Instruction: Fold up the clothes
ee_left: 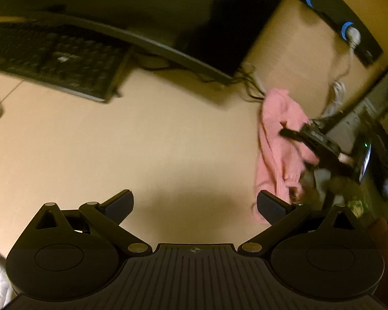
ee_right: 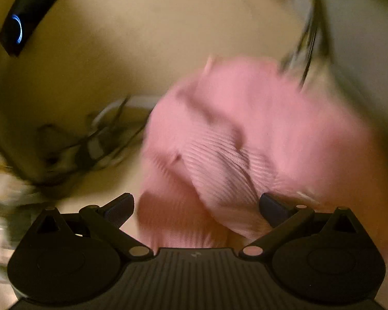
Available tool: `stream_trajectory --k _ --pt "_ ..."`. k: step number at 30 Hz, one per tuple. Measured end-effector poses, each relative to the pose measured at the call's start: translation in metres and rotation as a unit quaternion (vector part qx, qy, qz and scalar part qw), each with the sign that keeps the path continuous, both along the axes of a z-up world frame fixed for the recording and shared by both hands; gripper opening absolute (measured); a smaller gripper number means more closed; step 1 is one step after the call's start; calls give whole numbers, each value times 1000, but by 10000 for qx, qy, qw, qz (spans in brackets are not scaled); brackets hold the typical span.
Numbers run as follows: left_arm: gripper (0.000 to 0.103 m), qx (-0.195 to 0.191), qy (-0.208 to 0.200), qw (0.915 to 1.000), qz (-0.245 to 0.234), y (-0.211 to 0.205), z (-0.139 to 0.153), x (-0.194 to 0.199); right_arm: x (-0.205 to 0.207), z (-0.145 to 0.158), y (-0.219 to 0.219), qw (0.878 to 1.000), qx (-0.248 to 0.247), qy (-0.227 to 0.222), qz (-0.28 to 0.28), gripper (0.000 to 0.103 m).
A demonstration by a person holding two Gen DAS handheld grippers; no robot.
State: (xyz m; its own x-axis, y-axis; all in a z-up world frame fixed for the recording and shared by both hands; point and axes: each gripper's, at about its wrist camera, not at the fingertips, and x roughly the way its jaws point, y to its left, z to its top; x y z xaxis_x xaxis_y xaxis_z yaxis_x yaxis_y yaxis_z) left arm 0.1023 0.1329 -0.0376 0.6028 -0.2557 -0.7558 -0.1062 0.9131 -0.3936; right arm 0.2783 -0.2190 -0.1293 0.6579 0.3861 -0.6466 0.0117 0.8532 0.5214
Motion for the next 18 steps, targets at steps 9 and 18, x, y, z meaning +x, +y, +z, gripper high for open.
stream_trajectory --k 9,18 --pt "103 -332 -3 9968 -731 35 -15 17 -108 -2 75 9903 689 391 1140 103" --pt "92 -433 115 9771 -2081 17 -30 40 -142 8 99 9872 959 937 863 103"
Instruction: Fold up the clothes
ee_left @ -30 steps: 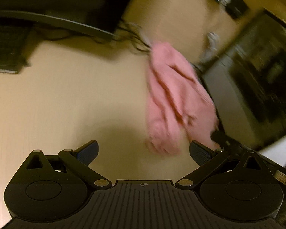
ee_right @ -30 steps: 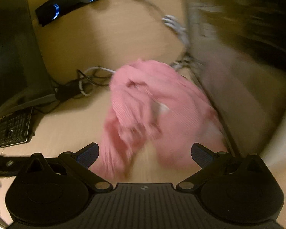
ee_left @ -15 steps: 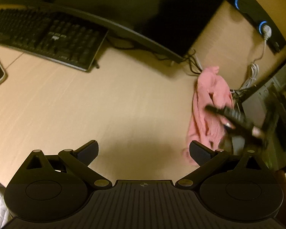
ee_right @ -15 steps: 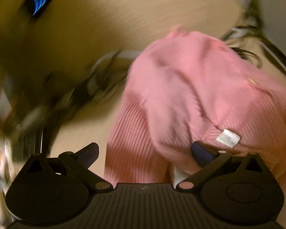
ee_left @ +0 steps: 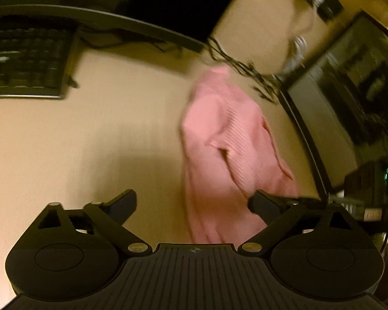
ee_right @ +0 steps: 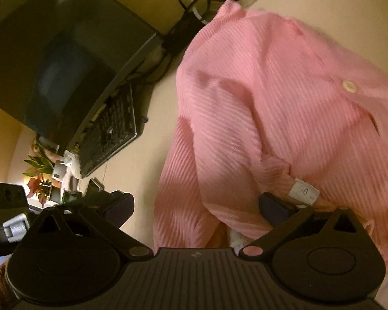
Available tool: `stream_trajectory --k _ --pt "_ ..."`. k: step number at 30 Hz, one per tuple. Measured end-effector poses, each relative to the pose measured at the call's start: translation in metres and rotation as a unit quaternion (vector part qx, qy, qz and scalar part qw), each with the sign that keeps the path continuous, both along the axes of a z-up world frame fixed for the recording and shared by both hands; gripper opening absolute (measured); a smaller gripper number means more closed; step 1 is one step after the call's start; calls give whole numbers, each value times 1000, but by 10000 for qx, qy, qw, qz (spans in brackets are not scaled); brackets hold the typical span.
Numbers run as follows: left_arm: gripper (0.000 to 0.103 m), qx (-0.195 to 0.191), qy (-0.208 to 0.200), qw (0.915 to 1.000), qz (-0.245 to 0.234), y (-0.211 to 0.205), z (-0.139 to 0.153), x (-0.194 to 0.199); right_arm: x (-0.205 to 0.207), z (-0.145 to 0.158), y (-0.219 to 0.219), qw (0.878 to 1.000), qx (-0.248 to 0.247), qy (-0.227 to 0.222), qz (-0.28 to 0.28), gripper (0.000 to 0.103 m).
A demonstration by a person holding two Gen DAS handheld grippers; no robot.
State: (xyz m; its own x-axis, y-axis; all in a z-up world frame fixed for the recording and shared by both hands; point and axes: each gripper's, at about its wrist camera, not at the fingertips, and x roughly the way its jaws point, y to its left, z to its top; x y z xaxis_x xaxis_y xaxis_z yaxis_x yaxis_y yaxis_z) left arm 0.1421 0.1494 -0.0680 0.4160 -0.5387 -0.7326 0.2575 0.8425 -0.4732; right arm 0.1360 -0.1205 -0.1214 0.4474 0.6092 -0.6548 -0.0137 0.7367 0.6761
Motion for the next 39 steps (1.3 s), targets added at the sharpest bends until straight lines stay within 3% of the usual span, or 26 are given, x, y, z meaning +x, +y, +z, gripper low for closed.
stream_trajectory --k 2,3,4,6,8,9,13,17,19,25,28,31,32,34,35,37,39 --pt "90 -108 10 9995 -283 -6 1 -3 -15 24 -7 9950 -750 -544 -364 103" --pt "90 -175 36 9991 -397 -8 1 -4 -25 38 -9 9856 -1312 -916 -552 103" --pt "90 -232 101 9986 -474 -11 -2 -5 -36 53 -8 9693 -1942 -1320 -728 103" --pt "88 -314 259 9973 -609 -19 -9 -5 -60 79 -4 9188 -3148 -2147 -1034 103" --pt "86 -324 356 9963 -709 -27 -15 -5 -81 98 -5 8768 -3725 -2723 -1356 103" --pt "84 -317 394 9959 -753 -31 -18 -4 -90 106 -7 8659 -3795 -2886 -1516 103" --pt "66 -375 574 9936 -897 -47 -28 -1 -100 115 -14 8734 -3547 -2738 -1906 103" --pt "24 -257 508 9935 -983 -63 -26 4 -98 109 -16 8816 -3463 -2476 -2036 103" --pt "20 -204 404 9940 -993 -69 -21 8 -100 112 -20 8831 -3414 -2484 -2047 103" --pt "16 -241 -280 9930 -1121 -117 19 38 -135 132 -33 8534 -3505 -3018 -2404 103" --pt "8 -631 -641 9870 -1329 -165 50 56 -152 150 -45 8333 -3467 -3379 -2668 103" --pt "10 -1592 -1043 9653 -1789 -192 96 61 -168 169 -49 8018 -3549 -3915 -2792 103" --pt "18 -1938 -1172 9544 -1945 -195 111 61 -171 171 -49 7940 -3587 -4046 -2779 103" --pt "45 -2518 -1434 9332 -2124 -186 138 60 -176 176 -49 7778 -3661 -4305 -2751 103" --pt "65 -2674 -1600 9269 -2090 -175 147 58 -177 176 -49 7759 -3679 -4356 -2700 103" --pt "77 -2759 -1887 9238 -1866 -145 157 58 -170 168 -49 7875 -3656 -4273 -2522 103" --pt "79 -2536 -2032 9347 -1438 -110 155 59 -158 155 -49 8103 -3543 -4064 -2298 103"
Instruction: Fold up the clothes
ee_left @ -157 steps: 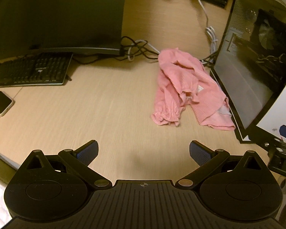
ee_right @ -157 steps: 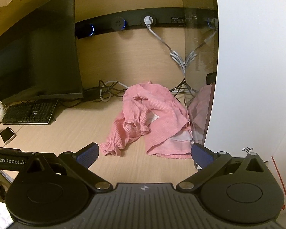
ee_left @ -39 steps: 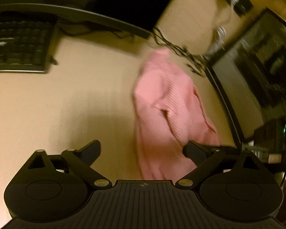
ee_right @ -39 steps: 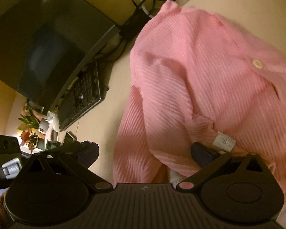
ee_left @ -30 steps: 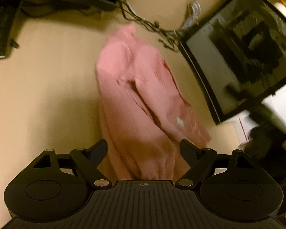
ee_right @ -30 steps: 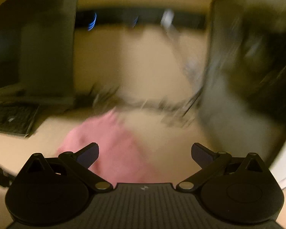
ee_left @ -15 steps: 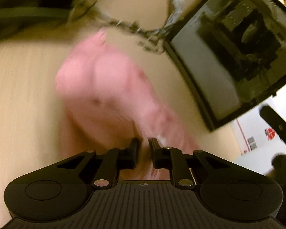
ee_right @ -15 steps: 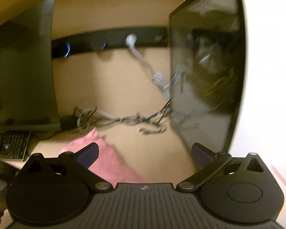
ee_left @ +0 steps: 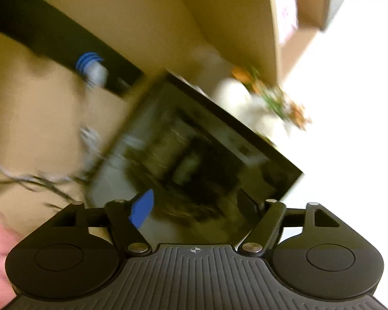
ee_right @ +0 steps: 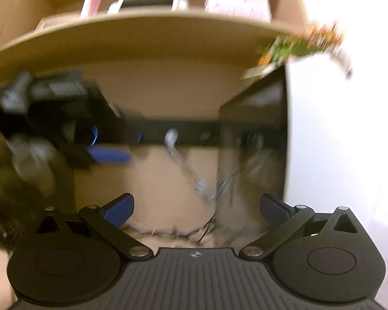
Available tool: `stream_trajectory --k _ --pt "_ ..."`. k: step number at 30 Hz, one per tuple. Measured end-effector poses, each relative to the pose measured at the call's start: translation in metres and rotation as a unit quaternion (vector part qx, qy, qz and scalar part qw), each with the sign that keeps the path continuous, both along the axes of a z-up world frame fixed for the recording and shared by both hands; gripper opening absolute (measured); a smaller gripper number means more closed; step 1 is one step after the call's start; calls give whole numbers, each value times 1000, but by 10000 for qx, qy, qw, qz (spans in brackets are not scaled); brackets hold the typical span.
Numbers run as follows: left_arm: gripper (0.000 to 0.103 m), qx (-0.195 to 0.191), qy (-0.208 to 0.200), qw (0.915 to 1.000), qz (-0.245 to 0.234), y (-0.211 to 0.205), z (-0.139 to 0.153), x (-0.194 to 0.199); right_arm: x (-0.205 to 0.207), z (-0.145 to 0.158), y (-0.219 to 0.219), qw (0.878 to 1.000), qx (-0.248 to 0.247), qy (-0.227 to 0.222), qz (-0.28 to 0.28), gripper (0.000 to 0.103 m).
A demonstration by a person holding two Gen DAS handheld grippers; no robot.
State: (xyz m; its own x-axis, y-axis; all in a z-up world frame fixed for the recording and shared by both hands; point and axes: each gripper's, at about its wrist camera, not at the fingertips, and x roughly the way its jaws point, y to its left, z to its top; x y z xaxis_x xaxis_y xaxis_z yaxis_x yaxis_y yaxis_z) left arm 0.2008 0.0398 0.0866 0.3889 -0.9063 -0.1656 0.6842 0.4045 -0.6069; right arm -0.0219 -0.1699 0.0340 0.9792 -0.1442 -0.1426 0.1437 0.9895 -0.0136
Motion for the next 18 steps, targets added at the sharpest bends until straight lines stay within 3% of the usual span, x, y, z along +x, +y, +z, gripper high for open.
stream_trajectory --k 2,4,7,9,10,12,15,18 --pt "80 457 225 9968 615 35 -16 -3 18 -14 1 9983 217 448 303 103" --pt "81 994 519 9858 1247 69 -36 -7 41 -28 8 9922 346 971 696 103" --pt "81 1927 975 9533 2112 113 -72 -17 77 -52 36 9750 307 1684 1419 103" --pt "81 2442 1288 9308 2395 129 -100 -29 100 -71 60 9598 181 2097 1858 102" --pt "81 2658 1438 9202 2488 136 -114 -36 112 -81 73 9509 125 2372 1984 97" --pt "81 2956 1596 9054 2598 146 -132 -47 134 -103 98 9302 11 2915 2229 58" --pt "82 3192 1693 8916 2731 159 -146 -61 158 -129 117 9113 48 3458 2233 55" --pt "82 3108 1824 8891 2821 173 -151 -65 162 -141 123 9043 161 3654 2202 56"
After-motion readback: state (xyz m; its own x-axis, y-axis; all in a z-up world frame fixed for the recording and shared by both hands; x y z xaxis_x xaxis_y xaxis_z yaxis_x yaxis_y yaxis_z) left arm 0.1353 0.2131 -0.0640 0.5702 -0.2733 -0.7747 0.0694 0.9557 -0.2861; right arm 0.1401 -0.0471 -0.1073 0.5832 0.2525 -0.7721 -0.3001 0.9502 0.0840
